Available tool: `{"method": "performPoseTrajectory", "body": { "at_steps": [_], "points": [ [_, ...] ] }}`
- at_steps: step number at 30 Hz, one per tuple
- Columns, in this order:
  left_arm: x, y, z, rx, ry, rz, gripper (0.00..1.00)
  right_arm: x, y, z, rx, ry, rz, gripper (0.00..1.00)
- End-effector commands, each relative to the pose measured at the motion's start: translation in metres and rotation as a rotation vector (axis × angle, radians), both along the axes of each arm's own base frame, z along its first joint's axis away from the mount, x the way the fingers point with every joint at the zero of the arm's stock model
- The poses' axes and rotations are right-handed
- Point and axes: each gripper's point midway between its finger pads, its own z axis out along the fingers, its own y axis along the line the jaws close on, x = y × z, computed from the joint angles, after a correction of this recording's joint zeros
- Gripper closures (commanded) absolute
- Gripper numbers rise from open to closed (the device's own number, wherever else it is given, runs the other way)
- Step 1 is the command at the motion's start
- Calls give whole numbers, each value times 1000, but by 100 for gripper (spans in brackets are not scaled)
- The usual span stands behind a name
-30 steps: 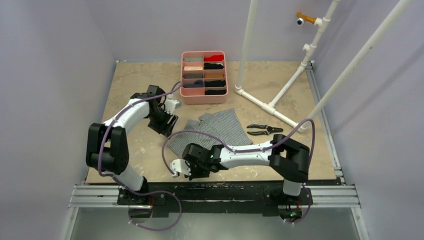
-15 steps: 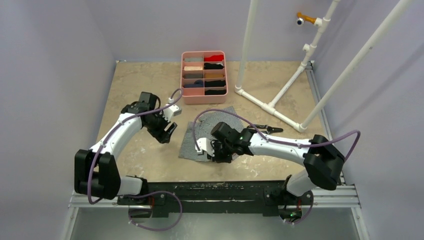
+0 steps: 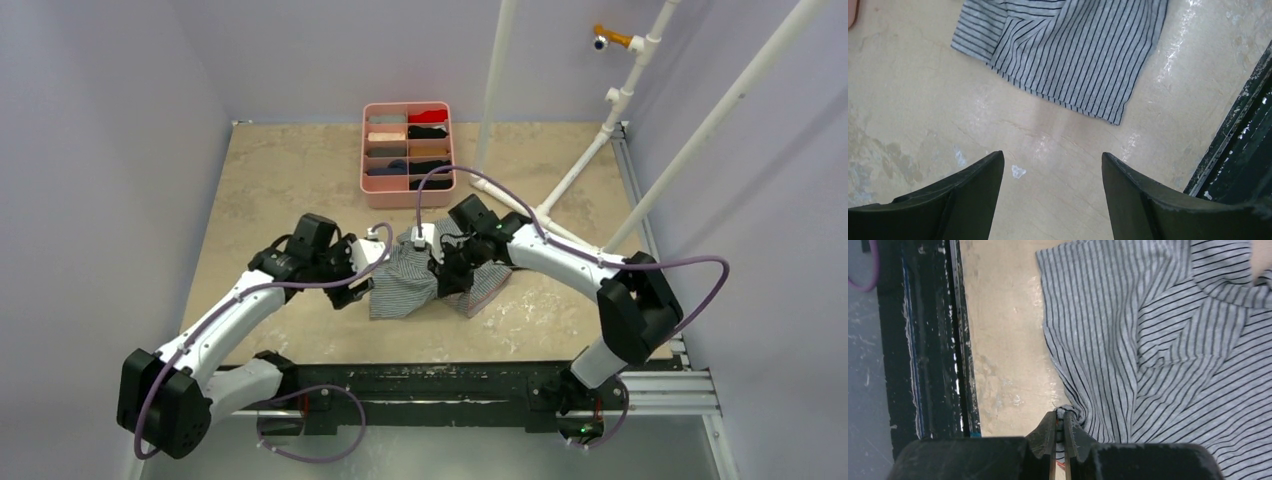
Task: Roll the underwear
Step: Fold the underwear at the center of the board.
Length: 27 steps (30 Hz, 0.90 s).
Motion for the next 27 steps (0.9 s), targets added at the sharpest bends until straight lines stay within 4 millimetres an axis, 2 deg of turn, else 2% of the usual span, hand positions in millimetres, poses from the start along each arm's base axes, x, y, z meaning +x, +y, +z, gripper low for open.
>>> {"method": "performPoseTrajectory", "body": {
  "at_steps": [1,6,14,19,27],
  "points": [
    [3,-17,-4,49,-83,-113,29,12,3,25,107,91,12,100],
    [-5,-42,-16,126,-100,-237,32,31,-5,24,138,164,-38,100],
    [-26,-71,-41,229,-64,-392,39,43,-12,12,142,219,-85,100],
    [-31,-81,-52,266,-45,-414,42,46,-14,8,138,225,-98,100],
    [-36,-82,-69,322,-28,-432,56,47,-17,5,132,230,-107,100]
  ]
}}
